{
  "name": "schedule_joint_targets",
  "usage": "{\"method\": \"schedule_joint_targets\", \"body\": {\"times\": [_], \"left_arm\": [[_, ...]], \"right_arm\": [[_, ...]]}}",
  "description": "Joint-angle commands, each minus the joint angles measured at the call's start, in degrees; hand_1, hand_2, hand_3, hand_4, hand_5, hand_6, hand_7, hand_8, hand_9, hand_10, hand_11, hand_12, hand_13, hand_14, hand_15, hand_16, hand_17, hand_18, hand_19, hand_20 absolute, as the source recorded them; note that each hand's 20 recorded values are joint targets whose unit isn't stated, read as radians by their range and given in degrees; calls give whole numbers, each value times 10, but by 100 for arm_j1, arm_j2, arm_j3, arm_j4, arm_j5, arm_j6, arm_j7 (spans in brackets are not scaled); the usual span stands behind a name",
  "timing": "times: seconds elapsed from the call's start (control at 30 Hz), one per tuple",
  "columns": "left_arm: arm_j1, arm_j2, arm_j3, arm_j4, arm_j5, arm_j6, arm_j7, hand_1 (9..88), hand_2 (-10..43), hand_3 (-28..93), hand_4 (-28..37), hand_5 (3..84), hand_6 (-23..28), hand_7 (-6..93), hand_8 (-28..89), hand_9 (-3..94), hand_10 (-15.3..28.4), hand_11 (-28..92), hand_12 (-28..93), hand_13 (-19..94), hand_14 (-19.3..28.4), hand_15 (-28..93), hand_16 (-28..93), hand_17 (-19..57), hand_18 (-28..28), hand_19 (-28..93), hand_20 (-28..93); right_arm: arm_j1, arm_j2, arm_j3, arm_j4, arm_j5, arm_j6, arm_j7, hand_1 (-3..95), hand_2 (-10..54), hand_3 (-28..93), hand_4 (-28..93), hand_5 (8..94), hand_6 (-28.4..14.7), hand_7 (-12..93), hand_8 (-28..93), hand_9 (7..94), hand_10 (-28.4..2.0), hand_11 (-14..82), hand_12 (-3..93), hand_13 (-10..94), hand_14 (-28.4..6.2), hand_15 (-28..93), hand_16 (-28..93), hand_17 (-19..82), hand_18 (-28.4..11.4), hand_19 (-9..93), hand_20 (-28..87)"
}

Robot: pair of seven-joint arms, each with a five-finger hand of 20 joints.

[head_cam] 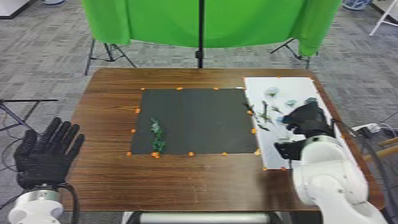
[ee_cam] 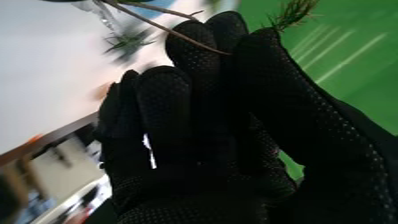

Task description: Arrange flowers

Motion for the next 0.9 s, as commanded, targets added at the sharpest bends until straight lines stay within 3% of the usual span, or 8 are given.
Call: {"method": "schedule_joint_targets", "body": {"times": [0.03, 0.4, 0.6, 0.87, 0.9], "left_arm": [[-240, 102, 212, 72, 9, 84, -216, 225, 185, 738, -283, 448, 90, 127, -95, 380, 142, 215, 103, 308, 128, 255, -46, -51, 127, 346, 130], [-386, 195, 419, 132, 26, 187, -467, 227, 186, 737, -283, 448, 89, 127, -96, 382, 142, 215, 102, 309, 128, 256, -47, -51, 127, 347, 131], [-562, 193, 562, 205, 111, 139, -596, 226, 185, 738, -283, 449, 89, 128, -96, 382, 142, 215, 102, 309, 128, 257, -47, -51, 127, 348, 131], [-627, 231, 705, 243, 78, 168, -660, 226, 185, 738, -283, 449, 90, 128, -96, 383, 142, 216, 103, 310, 127, 256, -47, -51, 127, 348, 130], [-662, 221, 729, 250, 104, 182, -723, 226, 185, 737, -283, 449, 90, 127, -96, 383, 141, 217, 103, 310, 127, 256, -47, -51, 127, 348, 130]], "right_arm": [[1023, -996, -1402, 421, -533, -138, 161, 533, -75, 780, -282, 786, -40, 305, 36, 771, -152, 292, 433, 593, -168, 762, 308, 290, -265, 860, 411], [1296, -1498, -2303, 1284, -706, -560, 328, 536, -80, 776, -270, 800, -48, 277, 57, 780, -163, 302, 420, 603, -181, 765, 303, 292, -280, 871, 411], [1502, -1610, -2625, 1896, -696, -428, 417, 535, -80, 775, -265, 804, -50, 266, 57, 781, -163, 307, 409, 605, -181, 766, 299, 294, -283, 874, 412], [1826, -2076, -2746, 2282, -372, -22, 902, 531, -87, 777, -265, 799, -52, 253, 50, 787, -170, 309, 386, 613, -184, 767, 296, 302, -283, 880, 411], [1788, -2080, -2742, 2240, -364, 26, 894, 531, -87, 776, -265, 798, -53, 252, 51, 787, -170, 310, 385, 614, -185, 768, 296, 303, -283, 881, 411]]}}
